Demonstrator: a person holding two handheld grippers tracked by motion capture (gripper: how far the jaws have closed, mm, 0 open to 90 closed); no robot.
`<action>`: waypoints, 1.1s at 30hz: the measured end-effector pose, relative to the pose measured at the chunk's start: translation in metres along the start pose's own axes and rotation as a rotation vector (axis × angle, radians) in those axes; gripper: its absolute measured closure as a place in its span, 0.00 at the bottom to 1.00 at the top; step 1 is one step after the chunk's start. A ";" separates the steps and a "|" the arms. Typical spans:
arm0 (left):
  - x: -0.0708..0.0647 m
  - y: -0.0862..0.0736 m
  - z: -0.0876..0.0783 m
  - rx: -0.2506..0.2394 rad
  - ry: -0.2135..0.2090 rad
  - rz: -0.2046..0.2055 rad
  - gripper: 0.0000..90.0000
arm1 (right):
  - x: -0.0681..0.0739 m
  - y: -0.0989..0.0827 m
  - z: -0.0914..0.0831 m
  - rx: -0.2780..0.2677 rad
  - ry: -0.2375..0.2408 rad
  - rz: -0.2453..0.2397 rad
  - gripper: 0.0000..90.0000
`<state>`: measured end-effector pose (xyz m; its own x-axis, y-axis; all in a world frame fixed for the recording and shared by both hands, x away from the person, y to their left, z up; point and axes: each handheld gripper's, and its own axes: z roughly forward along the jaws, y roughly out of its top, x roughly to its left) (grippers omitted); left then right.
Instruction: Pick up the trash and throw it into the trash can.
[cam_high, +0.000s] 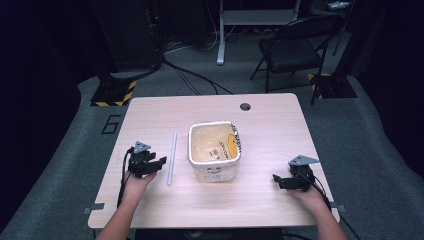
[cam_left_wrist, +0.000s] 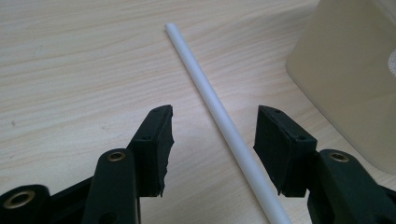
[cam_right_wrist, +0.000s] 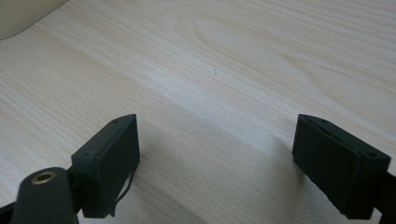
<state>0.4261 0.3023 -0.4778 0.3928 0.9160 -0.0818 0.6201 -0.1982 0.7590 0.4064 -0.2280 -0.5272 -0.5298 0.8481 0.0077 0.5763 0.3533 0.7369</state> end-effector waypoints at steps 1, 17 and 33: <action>-0.001 0.000 0.003 0.004 -0.004 -0.002 0.53 | 0.000 0.000 0.000 0.000 0.000 0.000 0.16; -0.012 -0.003 0.016 0.037 -0.033 -0.005 0.65 | 0.000 0.000 0.000 0.000 0.002 -0.001 0.16; -0.018 -0.013 0.033 0.061 -0.010 0.026 0.67 | 0.000 0.000 0.000 0.000 0.001 -0.002 0.16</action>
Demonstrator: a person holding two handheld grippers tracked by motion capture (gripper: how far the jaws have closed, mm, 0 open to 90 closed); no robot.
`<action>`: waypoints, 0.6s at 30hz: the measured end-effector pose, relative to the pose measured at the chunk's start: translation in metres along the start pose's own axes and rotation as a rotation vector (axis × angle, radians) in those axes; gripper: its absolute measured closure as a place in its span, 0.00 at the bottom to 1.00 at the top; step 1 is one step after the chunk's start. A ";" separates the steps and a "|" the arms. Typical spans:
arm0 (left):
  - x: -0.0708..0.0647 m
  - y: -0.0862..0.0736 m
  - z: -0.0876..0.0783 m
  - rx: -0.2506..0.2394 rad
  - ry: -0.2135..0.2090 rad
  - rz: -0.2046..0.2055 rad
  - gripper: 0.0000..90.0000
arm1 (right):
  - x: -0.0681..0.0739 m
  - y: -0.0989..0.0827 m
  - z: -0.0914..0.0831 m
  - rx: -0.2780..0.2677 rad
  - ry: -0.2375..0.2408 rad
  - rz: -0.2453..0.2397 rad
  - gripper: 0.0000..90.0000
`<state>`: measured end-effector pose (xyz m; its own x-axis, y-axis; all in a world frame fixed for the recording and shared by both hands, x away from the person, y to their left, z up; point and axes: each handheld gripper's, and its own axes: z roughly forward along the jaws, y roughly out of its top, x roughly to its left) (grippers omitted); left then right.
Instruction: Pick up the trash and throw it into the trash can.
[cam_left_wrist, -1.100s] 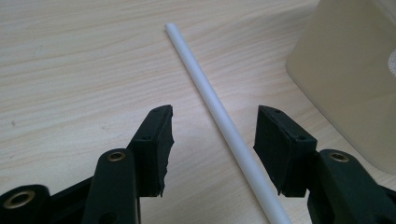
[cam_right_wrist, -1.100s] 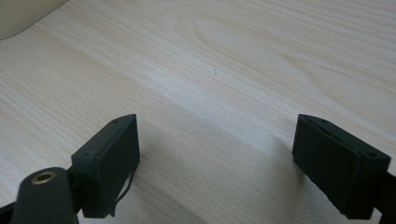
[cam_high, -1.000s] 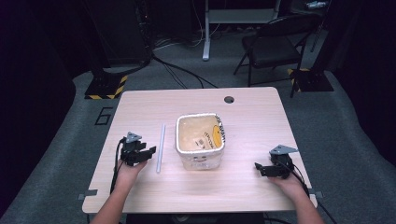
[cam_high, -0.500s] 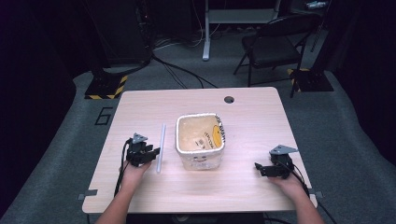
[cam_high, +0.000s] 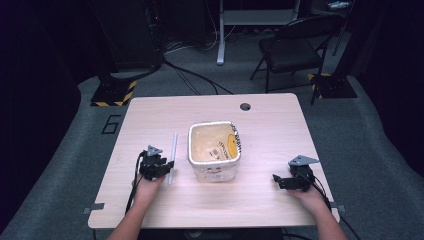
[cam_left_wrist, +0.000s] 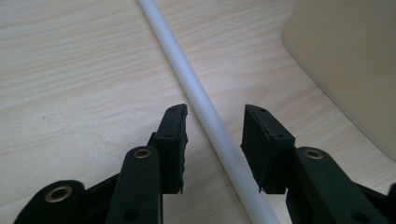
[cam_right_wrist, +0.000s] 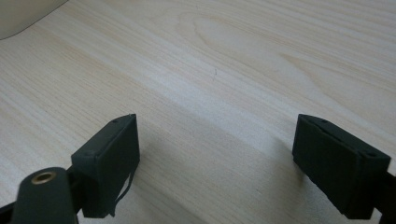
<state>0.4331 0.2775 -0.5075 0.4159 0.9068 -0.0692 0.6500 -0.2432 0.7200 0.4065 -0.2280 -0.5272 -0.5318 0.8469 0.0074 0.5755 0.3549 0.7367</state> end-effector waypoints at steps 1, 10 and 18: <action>0.000 0.000 0.001 0.005 0.004 0.007 0.67 | 0.000 0.000 0.000 0.000 0.000 0.000 0.16; -0.005 -0.003 0.007 0.052 0.039 0.085 0.79 | 0.000 0.000 0.000 0.000 0.000 0.001 0.16; -0.003 -0.003 0.007 0.050 0.015 0.068 0.87 | 0.000 0.000 0.000 0.000 0.000 0.000 0.16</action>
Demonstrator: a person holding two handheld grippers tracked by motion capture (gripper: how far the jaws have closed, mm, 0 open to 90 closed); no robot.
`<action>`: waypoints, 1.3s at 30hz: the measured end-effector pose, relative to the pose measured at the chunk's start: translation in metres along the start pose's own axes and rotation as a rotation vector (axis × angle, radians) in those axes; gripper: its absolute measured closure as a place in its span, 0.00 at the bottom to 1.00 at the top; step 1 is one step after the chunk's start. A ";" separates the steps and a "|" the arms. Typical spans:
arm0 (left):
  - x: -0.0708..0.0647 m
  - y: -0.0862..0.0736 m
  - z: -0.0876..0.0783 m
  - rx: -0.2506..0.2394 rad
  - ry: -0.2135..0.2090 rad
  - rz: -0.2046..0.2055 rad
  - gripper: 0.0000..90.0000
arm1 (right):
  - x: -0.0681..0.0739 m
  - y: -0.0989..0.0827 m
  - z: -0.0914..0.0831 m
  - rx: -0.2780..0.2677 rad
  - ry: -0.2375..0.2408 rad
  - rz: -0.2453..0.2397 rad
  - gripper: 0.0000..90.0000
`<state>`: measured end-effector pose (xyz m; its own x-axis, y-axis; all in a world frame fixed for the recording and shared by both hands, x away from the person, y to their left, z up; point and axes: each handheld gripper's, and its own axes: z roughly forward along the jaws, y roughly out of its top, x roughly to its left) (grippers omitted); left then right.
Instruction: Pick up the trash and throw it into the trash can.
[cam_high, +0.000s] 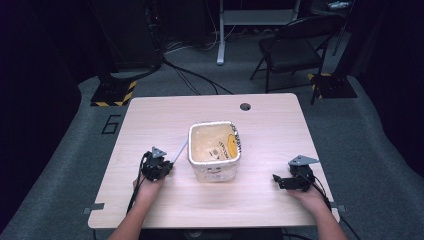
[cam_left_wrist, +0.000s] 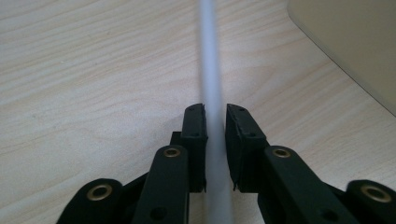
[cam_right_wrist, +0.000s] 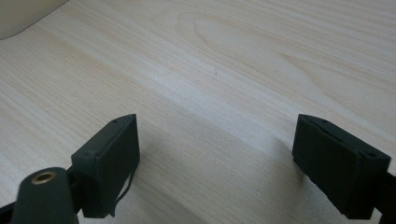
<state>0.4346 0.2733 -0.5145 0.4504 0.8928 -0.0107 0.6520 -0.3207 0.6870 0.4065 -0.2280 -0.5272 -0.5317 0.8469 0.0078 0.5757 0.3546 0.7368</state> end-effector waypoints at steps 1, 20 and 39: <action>0.001 0.000 0.000 -0.002 0.000 -0.001 0.87 | 0.000 0.000 0.000 0.000 0.000 0.000 0.16; 0.025 0.004 -0.028 -0.028 -0.020 -0.101 0.88 | 0.000 0.000 0.000 0.000 0.001 -0.001 0.16; 0.034 0.021 -0.082 -0.093 -0.048 -0.073 0.88 | 0.000 0.000 0.000 0.001 0.001 -0.002 0.16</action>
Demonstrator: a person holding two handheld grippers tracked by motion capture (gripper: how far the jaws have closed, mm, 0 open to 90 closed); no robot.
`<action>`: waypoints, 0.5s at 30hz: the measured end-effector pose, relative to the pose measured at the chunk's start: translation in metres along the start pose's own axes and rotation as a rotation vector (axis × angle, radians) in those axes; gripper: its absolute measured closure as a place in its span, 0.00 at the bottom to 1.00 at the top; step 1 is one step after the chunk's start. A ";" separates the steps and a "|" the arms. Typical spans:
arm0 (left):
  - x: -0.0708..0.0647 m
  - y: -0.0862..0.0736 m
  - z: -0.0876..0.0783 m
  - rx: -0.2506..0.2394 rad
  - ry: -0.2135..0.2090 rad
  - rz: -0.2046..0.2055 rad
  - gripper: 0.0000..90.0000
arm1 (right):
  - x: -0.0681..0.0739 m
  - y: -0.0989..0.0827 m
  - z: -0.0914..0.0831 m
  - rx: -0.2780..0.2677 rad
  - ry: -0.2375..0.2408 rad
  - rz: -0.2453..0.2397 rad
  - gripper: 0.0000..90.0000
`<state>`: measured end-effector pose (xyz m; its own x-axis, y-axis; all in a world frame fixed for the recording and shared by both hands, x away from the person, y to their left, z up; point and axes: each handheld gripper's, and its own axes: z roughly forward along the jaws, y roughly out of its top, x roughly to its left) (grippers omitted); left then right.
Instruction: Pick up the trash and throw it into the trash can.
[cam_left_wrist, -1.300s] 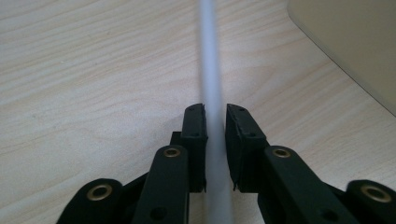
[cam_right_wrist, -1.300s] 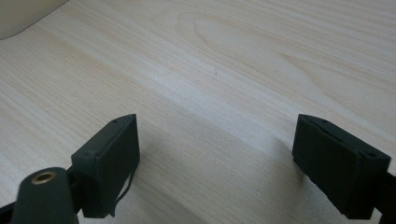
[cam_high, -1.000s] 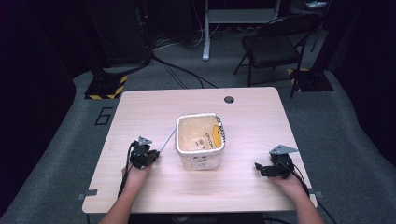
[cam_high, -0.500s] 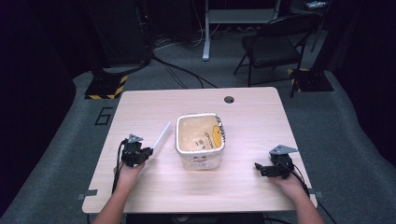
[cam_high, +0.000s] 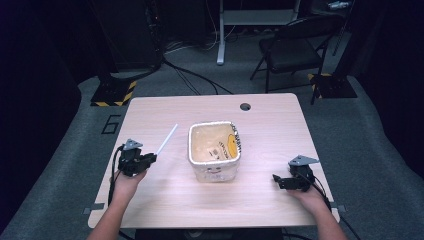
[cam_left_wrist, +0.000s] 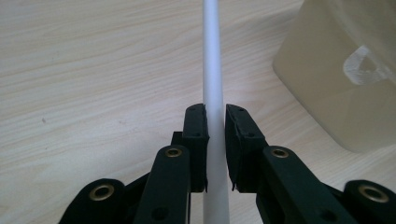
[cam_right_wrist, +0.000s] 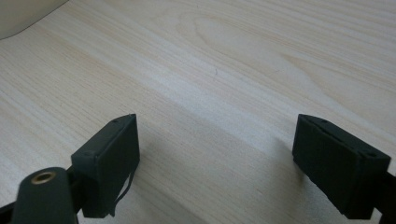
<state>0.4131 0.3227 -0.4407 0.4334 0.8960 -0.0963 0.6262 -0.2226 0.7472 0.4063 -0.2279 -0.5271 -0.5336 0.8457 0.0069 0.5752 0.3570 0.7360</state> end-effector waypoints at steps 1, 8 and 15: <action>0.000 0.001 -0.002 -0.001 -0.004 0.000 0.88 | 0.000 0.000 0.000 0.000 0.000 0.000 0.16; -0.005 0.009 -0.014 -0.003 -0.021 0.029 0.88 | 0.000 0.000 0.000 0.000 0.000 -0.001 0.16; -0.012 0.020 -0.027 -0.010 -0.037 0.063 0.88 | 0.000 0.000 0.000 0.000 -0.001 -0.001 0.16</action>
<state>0.4026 0.3175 -0.4073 0.4961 0.8652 -0.0729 0.5902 -0.2744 0.7592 0.4063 -0.2279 -0.5271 -0.5337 0.8457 0.0060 0.5750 0.3576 0.7358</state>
